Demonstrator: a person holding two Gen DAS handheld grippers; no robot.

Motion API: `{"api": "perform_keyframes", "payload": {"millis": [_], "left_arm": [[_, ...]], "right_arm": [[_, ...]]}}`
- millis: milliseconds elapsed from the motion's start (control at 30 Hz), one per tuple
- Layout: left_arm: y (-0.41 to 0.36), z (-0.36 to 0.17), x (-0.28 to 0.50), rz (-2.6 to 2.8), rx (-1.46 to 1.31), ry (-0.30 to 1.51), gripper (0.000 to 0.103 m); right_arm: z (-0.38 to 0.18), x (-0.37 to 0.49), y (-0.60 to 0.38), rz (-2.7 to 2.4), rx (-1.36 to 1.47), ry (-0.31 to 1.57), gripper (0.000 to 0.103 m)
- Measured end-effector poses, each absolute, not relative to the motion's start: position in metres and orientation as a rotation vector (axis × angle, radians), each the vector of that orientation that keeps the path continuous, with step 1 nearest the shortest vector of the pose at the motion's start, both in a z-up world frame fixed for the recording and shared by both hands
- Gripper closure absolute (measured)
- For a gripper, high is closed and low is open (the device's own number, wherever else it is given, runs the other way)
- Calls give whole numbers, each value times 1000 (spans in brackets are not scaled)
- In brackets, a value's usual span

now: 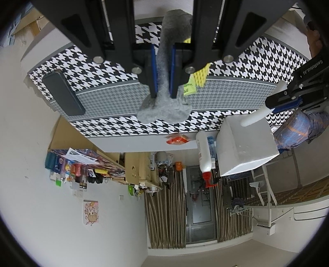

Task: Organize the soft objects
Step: 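Lift the white foam tube with the left tool while the right tool lifts the grey sock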

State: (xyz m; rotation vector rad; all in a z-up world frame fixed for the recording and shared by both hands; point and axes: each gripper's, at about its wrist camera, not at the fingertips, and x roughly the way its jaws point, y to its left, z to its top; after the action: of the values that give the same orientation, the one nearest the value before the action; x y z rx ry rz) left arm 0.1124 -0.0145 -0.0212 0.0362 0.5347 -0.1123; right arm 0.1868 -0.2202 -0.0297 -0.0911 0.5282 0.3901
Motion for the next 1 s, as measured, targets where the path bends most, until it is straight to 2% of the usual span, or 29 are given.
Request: {"api": "perform_keyframes", "payload": {"millis": [1000], "left_arm": [[0, 21, 123, -74, 36, 440, 84]], "right_arm": [[2, 193, -188, 460, -116, 445, 89]]}}
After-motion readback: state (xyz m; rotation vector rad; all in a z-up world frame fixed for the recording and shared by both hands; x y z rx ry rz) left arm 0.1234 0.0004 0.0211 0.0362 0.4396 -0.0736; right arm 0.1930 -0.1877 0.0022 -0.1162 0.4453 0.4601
